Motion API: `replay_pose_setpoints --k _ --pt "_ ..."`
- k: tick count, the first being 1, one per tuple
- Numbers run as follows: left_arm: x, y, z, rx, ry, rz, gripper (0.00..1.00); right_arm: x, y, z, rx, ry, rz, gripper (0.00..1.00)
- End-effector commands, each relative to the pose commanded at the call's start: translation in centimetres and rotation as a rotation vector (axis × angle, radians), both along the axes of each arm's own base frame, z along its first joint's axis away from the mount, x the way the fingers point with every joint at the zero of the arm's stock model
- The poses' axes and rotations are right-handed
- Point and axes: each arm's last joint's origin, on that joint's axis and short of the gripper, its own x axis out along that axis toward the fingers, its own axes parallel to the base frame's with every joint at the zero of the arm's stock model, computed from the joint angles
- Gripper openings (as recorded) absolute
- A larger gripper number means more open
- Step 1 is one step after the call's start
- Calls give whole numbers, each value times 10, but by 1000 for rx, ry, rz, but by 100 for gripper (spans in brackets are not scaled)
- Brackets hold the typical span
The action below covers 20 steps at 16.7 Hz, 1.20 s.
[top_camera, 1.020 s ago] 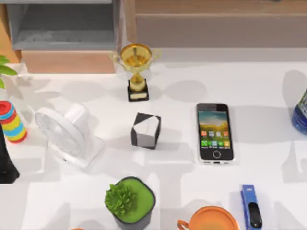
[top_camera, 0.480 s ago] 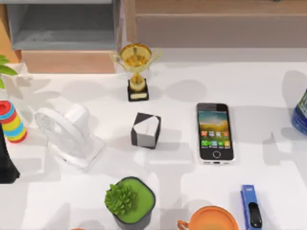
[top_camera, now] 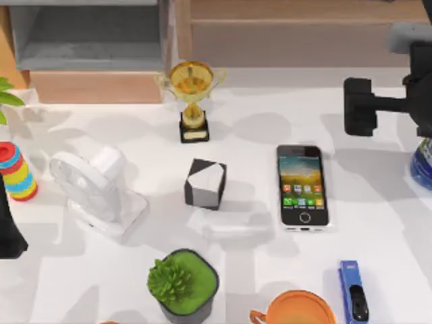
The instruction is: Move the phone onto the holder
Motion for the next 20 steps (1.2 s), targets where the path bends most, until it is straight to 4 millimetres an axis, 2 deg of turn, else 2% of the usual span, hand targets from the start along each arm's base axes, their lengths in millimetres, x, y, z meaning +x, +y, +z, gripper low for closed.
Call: replay_pose_setpoints --k 4,7,10,17,20 --pt "0 0 0 0 0 0 100 61 57 -30 -46 202 -2 100" --pt "0 0 0 0 0 0 100 84 84 -62 -100 329 -22 100" --pt "0 0 0 0 0 0 100 91 95 -85 -149 420 -41 100" --pt "0 0 0 0 0 0 100 92 94 -90 -157 436 -47 100" --pt "0 0 0 0 0 0 100 93 96 -112 -160 438 -44 100"
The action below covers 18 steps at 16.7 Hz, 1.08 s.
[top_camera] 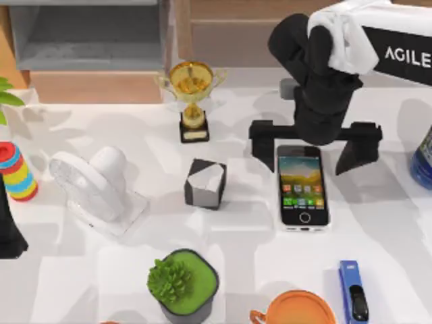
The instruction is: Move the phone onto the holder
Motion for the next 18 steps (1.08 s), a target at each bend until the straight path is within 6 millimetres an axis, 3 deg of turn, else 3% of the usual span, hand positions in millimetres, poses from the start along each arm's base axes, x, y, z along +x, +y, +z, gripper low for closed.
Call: replay_pose_setpoints --k 5,10,18 --pt "0 0 0 0 0 0 100 0 1 -52 3 -5 -1 100" --pt "0 0 0 0 0 0 100 0 1 -57 1 -2 -1 100" --pt "0 0 0 0 0 0 100 0 1 -57 1 -2 -1 40"
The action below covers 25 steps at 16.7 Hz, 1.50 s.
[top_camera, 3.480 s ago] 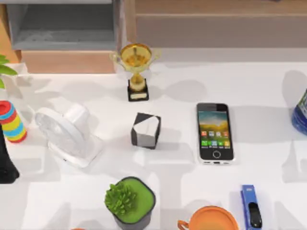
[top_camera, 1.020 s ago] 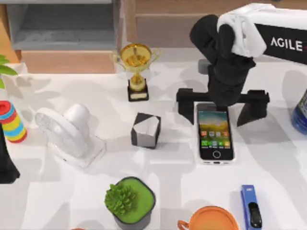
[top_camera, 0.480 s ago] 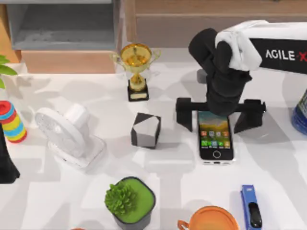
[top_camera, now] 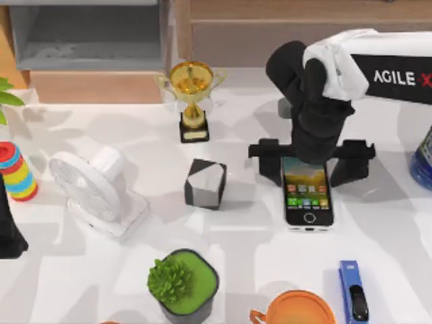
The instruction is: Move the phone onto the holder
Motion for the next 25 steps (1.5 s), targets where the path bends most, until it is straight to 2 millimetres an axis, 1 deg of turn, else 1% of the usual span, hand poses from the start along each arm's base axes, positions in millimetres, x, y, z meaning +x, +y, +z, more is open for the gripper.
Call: replay_pose_setpoints --k 5,6,13,14,21,25 --pt "0 0 0 0 0 0 100 0 0 0 0 0 0 2" --pt "0 0 0 0 0 0 100 0 0 0 0 0 0 0" --pt "0 0 0 0 0 0 100 0 0 0 0 0 0 0" --pt "0 0 0 0 0 0 100 -1 -3 20 -13 -33 1 0" --pt "0 0 0 0 0 0 100 -1 -3 40 -13 -33 1 0" --pt "0 0 0 0 0 0 100 -1 -3 38 -15 -28 0 0"
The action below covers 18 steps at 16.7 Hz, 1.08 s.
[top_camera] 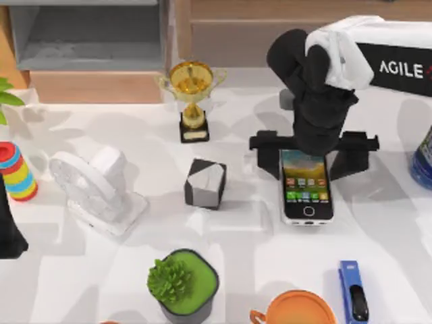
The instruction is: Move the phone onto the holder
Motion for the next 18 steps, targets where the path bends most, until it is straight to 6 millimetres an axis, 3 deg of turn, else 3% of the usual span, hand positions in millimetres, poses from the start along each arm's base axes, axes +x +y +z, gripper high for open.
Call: replay_pose_setpoints --k 2,4,7,10,13,15,18 --pt "0 0 0 0 0 0 100 7 -3 16 38 -55 5 0" --pt "0 0 0 0 0 0 100 18 -13 47 105 -160 14 0" --pt "0 0 0 0 0 0 100 36 -49 103 209 -373 34 0" --pt "0 0 0 0 0 0 100 47 -107 155 259 -601 56 0" --pt "0 0 0 0 0 0 100 46 -179 187 233 -793 82 0" --pt "0 0 0 0 0 0 100 39 -229 197 186 -885 101 0" --pt "0 0 0 0 0 0 100 16 -300 190 109 -952 129 0"
